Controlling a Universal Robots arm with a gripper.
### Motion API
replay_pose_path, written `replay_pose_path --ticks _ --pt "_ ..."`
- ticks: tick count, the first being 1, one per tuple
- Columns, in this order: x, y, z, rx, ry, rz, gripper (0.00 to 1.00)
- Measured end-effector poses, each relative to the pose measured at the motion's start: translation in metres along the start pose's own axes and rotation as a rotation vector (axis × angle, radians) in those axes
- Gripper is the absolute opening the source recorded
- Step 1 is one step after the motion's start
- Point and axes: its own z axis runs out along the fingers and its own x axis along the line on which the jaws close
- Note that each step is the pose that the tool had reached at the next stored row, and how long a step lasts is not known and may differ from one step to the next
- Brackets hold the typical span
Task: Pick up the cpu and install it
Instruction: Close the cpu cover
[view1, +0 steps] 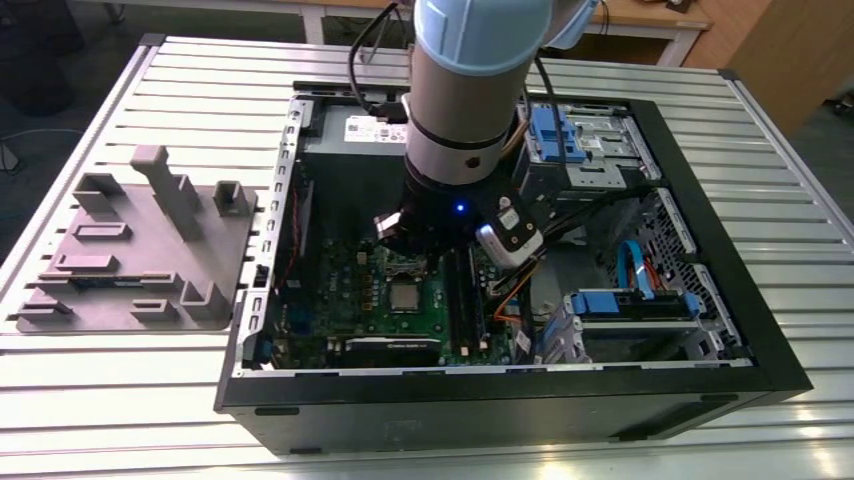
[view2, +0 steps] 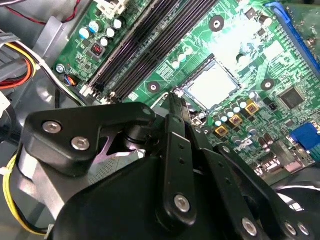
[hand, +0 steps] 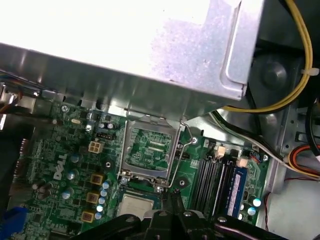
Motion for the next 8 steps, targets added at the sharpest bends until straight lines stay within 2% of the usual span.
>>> replay_pose_path --ticks 8 --pt "-0.0037 0.0012 0.0014 -0.0044 -0.0002 -0.001 0.10"
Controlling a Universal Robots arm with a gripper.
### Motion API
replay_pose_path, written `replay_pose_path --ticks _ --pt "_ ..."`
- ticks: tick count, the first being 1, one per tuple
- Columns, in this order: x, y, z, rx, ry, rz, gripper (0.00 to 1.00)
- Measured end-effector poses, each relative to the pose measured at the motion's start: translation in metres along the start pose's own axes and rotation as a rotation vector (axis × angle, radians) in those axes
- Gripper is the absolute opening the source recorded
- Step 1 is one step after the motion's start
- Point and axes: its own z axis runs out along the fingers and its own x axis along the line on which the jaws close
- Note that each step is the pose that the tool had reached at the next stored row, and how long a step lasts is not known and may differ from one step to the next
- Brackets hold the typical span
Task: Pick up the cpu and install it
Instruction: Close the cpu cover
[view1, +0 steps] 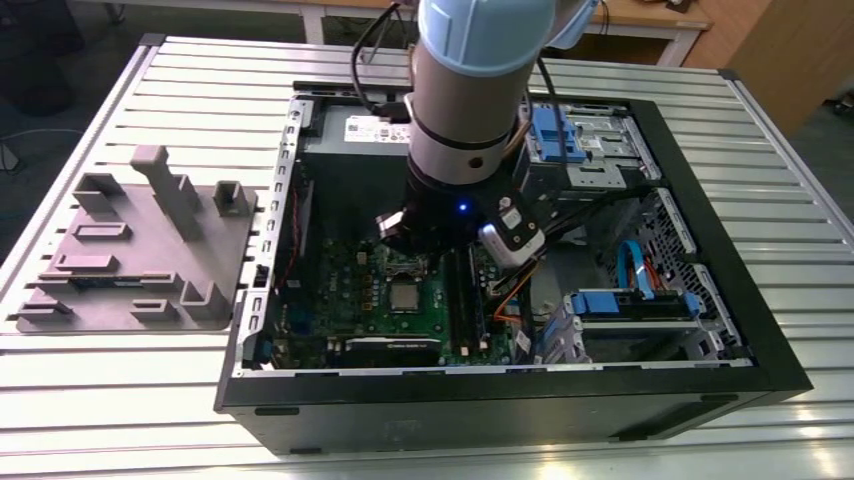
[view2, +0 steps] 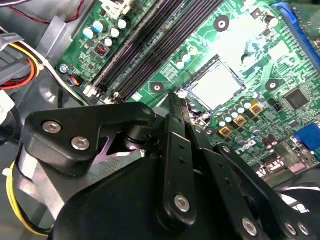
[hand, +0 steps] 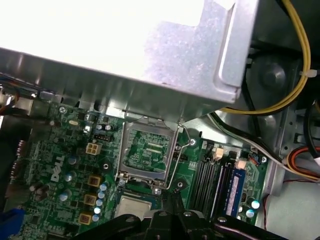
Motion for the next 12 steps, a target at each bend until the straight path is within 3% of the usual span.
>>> replay_pose_path --ticks 4,12 --pt "-0.0024 0.0003 0.0005 -0.0124 -0.0026 -0.004 0.10" --pt "-0.0107 0.0004 0.0019 -0.0219 -0.0041 -0.012 0.10"
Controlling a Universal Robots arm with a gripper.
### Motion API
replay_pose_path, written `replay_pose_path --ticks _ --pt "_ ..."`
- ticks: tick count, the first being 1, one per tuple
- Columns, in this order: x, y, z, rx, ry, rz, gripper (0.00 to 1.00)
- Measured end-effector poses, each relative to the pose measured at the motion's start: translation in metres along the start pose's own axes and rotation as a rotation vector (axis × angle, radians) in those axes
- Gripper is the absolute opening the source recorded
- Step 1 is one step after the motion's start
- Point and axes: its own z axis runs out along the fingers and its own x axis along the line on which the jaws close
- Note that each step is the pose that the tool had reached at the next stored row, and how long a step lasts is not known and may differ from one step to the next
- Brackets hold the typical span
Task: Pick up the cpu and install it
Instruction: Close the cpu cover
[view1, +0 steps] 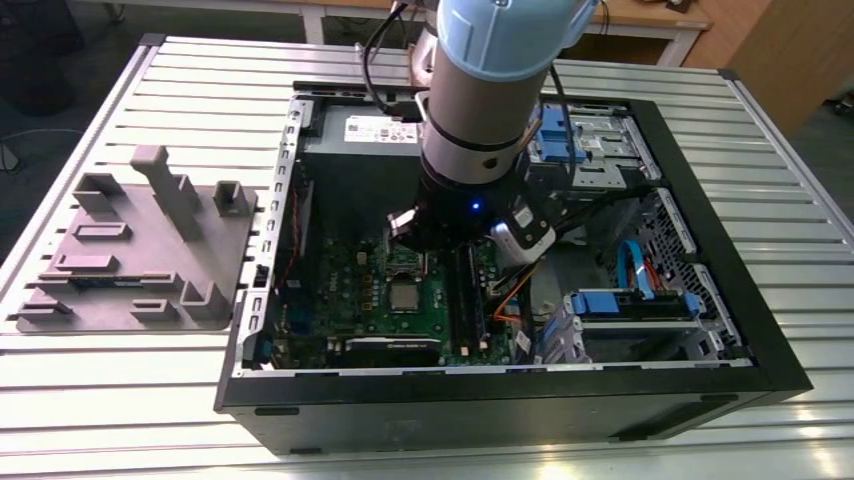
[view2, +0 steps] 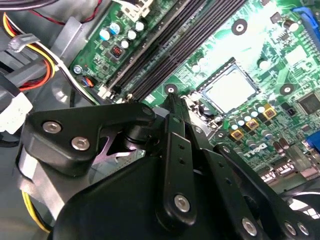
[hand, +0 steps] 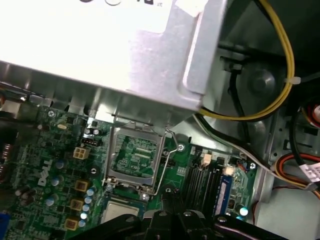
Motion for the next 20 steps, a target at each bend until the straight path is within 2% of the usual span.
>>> replay_pose_path --ticks 3,10,18,20 --pt "-0.0013 0.0010 0.0005 -0.0037 -0.0008 -0.001 0.10" --pt "-0.0034 0.0087 0.0039 -0.0044 0.0002 -0.016 0.10" --pt "-0.0036 0.0096 0.0060 -0.0043 0.0008 -0.020 0.10" --pt "-0.0036 0.0098 0.0065 -0.0047 0.0021 -0.038 0.10"
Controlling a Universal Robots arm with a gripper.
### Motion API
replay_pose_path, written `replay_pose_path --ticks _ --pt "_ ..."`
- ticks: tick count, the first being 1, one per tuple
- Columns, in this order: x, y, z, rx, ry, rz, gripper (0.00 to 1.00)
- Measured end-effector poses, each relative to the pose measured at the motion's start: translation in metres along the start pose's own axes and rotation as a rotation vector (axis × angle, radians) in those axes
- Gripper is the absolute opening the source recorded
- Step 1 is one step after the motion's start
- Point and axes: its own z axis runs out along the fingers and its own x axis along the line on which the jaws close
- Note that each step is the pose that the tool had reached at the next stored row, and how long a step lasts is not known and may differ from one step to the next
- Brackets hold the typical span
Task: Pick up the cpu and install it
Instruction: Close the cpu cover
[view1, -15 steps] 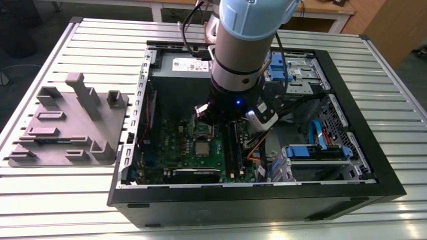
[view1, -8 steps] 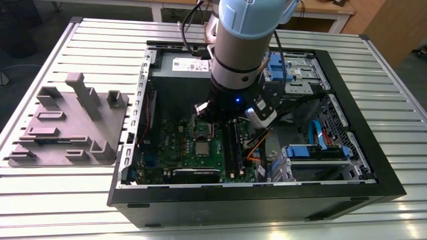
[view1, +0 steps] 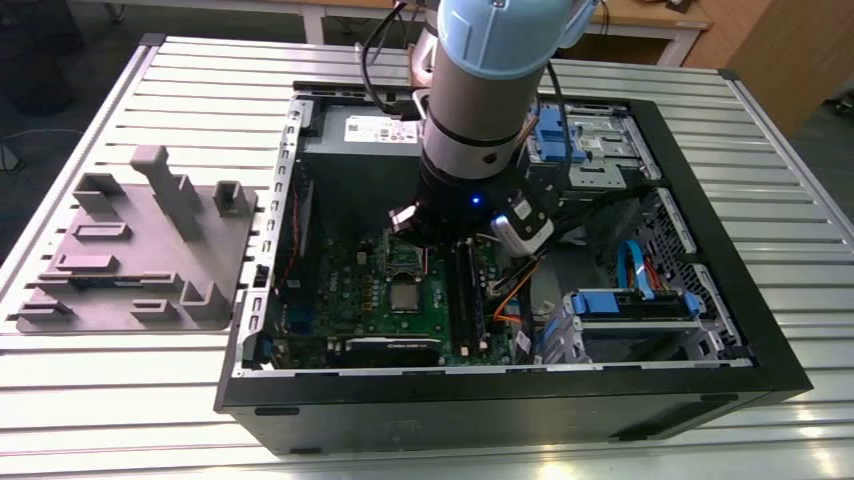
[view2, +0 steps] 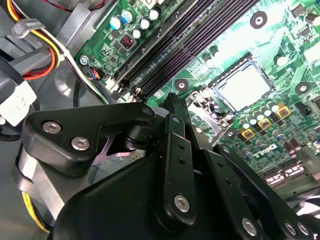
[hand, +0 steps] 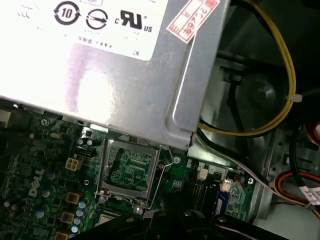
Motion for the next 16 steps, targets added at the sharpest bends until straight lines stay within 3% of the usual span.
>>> replay_pose_path --ticks 4,10,16 --pt "-0.0001 0.0002 0.0007 0.0000 0.0056 -0.061 0.10" --pt "-0.0019 0.0066 0.0024 -0.0061 0.0050 -0.075 0.10" --pt "-0.0020 0.0079 0.0041 -0.0266 -0.0003 -0.088 0.10"
